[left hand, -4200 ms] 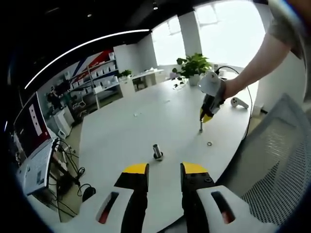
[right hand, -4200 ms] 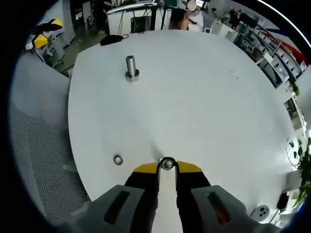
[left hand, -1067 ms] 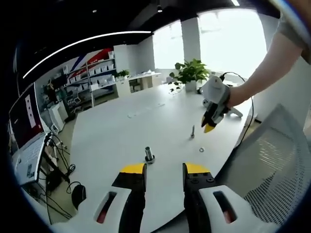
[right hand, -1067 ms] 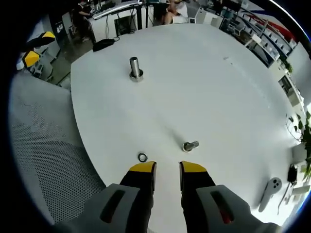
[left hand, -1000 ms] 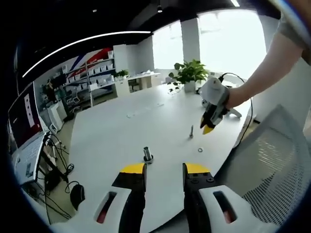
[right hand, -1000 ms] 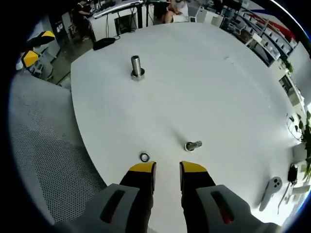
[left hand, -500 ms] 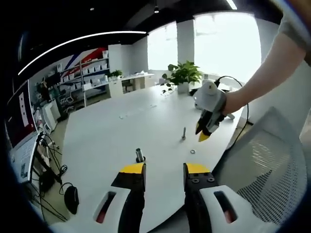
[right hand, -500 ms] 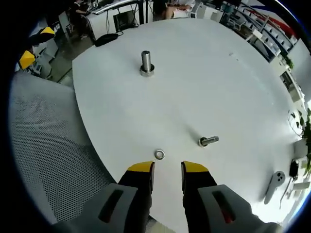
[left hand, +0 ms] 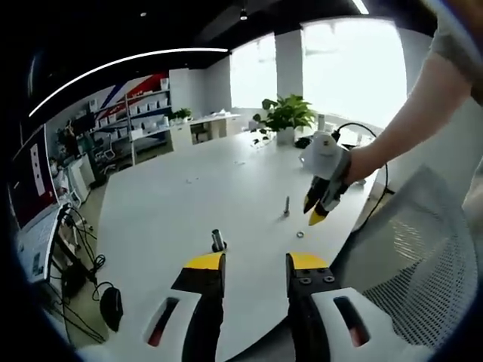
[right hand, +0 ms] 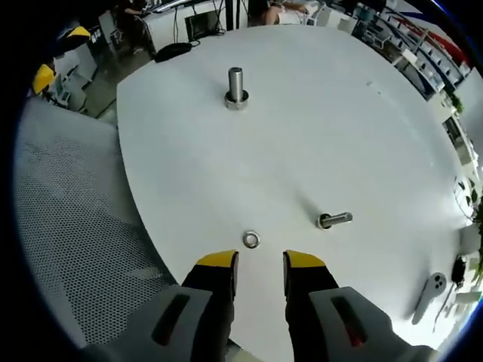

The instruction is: Place the washer onto the threaded stud by aligning its center hole with the stud, sliding it down to the base, and recovering from edge contact or off-axis alignment until the washer reaches the visible bottom stop.

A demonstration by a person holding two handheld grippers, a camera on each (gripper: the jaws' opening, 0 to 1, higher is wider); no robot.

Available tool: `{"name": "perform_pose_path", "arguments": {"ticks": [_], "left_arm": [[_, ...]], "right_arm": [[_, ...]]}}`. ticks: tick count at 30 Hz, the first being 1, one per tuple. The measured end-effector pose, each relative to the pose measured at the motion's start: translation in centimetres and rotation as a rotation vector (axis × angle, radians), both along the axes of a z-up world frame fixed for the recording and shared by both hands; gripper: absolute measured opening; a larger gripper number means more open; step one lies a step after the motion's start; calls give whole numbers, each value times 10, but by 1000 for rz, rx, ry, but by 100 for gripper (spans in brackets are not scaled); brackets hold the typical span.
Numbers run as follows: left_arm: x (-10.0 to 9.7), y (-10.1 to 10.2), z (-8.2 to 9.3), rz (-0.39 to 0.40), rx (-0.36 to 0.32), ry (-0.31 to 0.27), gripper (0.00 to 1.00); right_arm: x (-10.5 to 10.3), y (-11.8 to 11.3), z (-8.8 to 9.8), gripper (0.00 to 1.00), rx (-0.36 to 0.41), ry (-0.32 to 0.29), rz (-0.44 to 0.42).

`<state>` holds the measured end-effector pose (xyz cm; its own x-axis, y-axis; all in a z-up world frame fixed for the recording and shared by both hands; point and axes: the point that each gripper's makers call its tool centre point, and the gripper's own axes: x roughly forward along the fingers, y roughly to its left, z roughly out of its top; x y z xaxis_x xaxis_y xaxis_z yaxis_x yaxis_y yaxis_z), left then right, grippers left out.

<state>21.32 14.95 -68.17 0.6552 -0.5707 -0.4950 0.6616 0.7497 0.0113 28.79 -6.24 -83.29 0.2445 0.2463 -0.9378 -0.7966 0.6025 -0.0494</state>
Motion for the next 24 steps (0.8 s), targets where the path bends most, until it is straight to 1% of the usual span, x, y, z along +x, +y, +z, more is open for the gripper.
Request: {"name": "perform_pose_path", "arguments": {"ticks": [4,7,11,13,15,18,20,24], "left_arm": [[-2,-2,0,-10,15,-9,32],[-2,-2,0,-15,32,-20,32],[0,1,2,1,9,-21,32],[0,2,0,2,4,-6,32],[-1,1,0,-4,8,-6,32],[-1,-1,1,-10,13,-14,32],[-1,1,-1,-6,20,-10,31],[-1,1,0,-2,11,-4,31]], "right_arm": [[0,6,-6,26,-1,6,9],[1,9,-6,26,5,5,6],[0,10,-9,26,11,8,10],[-1,9,-12,26,0,8,13],[-4,10,-17,27,6,26,6],[-10,10,-28,27,-14,46,27],[-11,8,-34,27,-20,60,19],[-13,6,-41,26,-30,82,-4]]}}
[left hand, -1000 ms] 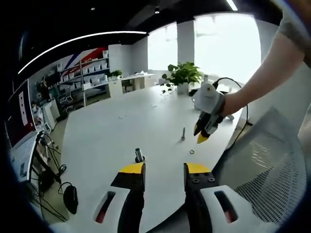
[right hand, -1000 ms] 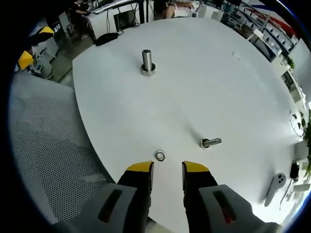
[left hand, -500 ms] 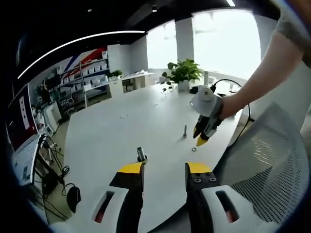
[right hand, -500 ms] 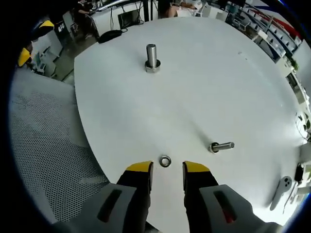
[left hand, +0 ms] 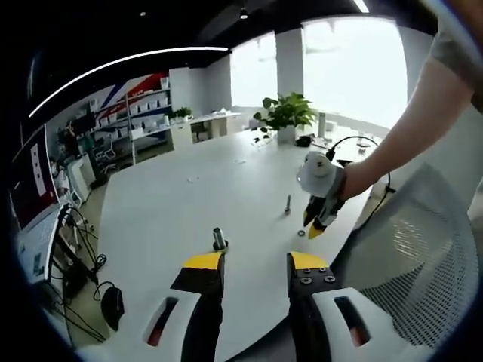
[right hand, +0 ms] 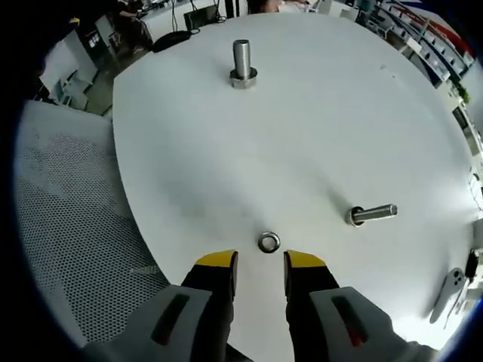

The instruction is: Place the washer onto the threaded stud by aligning its center hole with the stud, sliding it down to the base, and recovering from edge contact or off-axis alignment until the washer reaches the visible bottom stop.

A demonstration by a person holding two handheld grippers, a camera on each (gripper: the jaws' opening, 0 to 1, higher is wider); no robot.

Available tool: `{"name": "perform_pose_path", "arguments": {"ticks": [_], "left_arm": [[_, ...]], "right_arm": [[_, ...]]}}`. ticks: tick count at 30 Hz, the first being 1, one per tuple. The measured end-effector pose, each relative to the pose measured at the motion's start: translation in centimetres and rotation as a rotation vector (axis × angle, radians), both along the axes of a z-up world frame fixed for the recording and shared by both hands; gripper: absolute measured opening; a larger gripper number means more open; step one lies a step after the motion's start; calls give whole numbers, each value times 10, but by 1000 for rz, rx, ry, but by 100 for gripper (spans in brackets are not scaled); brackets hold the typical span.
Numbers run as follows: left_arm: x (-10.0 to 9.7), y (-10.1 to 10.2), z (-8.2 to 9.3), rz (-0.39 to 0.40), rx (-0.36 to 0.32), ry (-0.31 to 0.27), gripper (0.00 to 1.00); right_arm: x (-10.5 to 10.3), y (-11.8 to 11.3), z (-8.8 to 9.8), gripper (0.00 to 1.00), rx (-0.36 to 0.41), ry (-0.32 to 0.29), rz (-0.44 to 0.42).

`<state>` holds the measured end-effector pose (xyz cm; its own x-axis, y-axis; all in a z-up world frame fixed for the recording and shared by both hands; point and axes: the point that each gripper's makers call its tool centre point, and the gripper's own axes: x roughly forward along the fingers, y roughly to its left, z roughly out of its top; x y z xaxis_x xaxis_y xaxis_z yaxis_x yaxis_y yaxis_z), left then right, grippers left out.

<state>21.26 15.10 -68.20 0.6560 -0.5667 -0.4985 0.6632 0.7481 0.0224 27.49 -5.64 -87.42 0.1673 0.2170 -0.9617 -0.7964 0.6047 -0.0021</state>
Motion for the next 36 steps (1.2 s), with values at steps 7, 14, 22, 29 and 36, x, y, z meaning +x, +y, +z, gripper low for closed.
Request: {"name": "perform_pose_path", "arguments": {"ticks": [7,14,22,29,36], "left_arm": [[1,1,1,10,-9,-2,31],[1,2,0,19,-4,0,31],[1,2,-1,16,0,4,31],[1,1,-1,11,5,2,31],[0,0,-4,-2,23,11,31]], "right_arm": [[8,-1,-2,24,-10,9,-25],[9,2,-3,23,-42,17,44],[12,5,-4,15,-56,27,72],[13,6,-5,14,-112,59,111],[11,7,-6,15,-267,86,145]]}}
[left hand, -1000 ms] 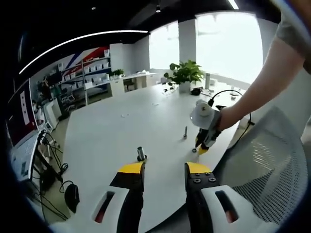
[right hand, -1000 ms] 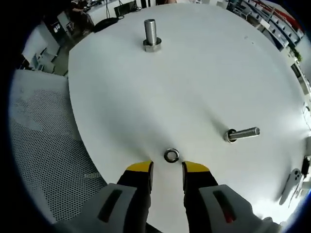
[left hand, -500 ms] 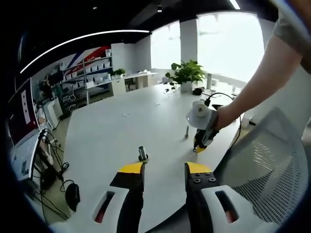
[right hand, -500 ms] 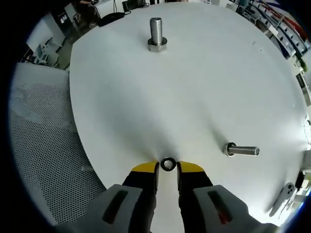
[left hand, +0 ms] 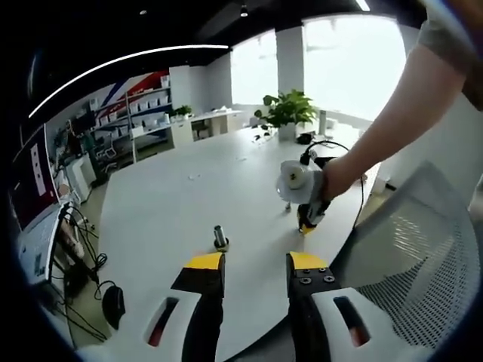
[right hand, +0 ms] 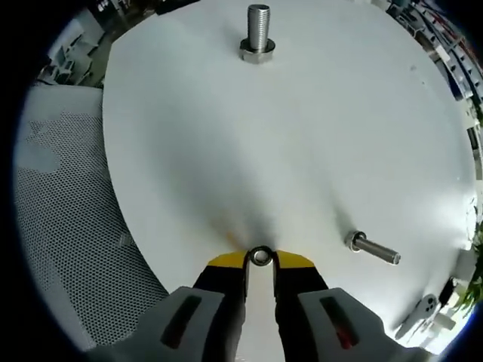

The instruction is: Place the washer onto the threaded stud by aligning its center hole with the stud, sliding it down to the base, and recovering from edge contact or off-axis alignment until the washer reaches the visible bottom stop.

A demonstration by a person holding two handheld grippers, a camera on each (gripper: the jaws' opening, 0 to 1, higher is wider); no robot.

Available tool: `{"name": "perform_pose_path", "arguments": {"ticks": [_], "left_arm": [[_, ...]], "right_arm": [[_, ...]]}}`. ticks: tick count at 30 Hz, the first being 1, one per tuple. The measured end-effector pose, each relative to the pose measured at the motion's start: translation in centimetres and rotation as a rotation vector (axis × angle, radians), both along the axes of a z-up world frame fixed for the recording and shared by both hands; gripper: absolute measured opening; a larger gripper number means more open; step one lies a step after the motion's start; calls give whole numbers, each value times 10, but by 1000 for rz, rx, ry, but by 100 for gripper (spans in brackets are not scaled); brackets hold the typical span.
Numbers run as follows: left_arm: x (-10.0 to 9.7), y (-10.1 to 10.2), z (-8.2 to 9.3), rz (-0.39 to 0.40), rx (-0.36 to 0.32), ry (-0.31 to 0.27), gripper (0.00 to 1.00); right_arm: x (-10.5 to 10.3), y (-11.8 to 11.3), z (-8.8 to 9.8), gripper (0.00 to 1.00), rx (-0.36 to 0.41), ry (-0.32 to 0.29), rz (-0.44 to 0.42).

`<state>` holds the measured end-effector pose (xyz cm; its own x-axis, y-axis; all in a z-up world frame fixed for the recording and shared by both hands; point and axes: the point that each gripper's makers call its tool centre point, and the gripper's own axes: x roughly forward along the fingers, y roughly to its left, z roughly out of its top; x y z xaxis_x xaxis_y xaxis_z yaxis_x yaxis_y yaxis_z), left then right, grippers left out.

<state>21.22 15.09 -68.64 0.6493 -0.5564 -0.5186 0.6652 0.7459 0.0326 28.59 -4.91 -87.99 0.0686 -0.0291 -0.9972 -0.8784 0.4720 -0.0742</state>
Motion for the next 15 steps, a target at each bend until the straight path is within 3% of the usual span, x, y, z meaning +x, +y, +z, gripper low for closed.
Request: {"name": "perform_pose_path", "arguments": {"ticks": [6,9,11,15], "left_arm": [[0,0,0,0,0,3,31],[0,1,1,5,-4,0,30],[1,1,0,7,-2,0,30],[1,1,0,4,1,0,30]], "right_arm": [[-1,1,-1,14,-43,-23,41],[0,-1,0,14,6,-43,33],[1,-2,0,14,56,-49,-16],[0,-8,2,14,71,-43,-28]]}}
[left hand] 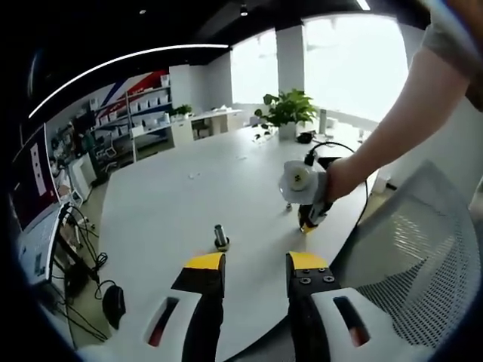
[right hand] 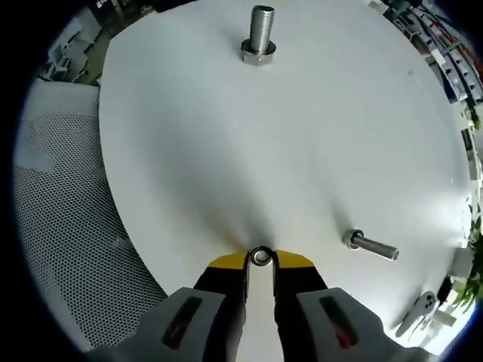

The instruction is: Place the washer onto the threaded stud by aligning its center hole with the stud, sliding it down to the base, and recovering from edge contact or off-axis alignment until the washer reaches the visible bottom stop.

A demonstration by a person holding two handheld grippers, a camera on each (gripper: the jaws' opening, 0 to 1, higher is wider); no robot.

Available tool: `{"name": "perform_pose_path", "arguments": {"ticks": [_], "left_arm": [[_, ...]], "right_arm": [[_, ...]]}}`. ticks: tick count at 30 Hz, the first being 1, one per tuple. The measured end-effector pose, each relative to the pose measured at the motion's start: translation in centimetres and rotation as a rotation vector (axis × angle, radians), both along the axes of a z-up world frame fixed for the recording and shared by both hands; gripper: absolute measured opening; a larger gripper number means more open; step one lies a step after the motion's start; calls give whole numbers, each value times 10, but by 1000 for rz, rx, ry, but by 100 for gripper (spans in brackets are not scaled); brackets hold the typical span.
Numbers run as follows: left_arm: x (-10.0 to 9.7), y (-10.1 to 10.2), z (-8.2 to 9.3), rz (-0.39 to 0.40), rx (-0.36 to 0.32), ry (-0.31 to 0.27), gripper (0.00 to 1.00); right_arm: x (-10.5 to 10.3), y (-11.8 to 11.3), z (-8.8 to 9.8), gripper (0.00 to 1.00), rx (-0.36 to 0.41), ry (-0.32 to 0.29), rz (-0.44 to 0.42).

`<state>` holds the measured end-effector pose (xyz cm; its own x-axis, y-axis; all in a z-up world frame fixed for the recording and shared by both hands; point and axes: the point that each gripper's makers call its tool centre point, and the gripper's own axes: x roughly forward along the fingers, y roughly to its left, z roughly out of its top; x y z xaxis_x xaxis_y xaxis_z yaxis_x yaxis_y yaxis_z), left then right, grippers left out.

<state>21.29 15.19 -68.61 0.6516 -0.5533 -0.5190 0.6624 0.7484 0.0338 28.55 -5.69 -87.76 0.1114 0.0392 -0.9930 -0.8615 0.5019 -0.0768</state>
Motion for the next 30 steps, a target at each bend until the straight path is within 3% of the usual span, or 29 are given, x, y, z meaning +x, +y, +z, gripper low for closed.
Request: {"name": "perform_pose_path", "arguments": {"ticks": [6,8,14,19,30], "left_arm": [[0,0,0,2,-2,-1,30],[1,1,1,4,-7,-3,30],[0,1,1,3,0,-5,30],[1,2,1,9,-1,-6,30],[-1,0,0,-3,10,-7,30]], "right_arm": [[-2,-6,3,13,26,4,-55],[2,-6,9,13,68,-4,-100],[8,-14,21,13,95,-27,-118],[13,-16,34,13,148,-57,-155],[34,-33,61,13,183,-152,-177]]}}
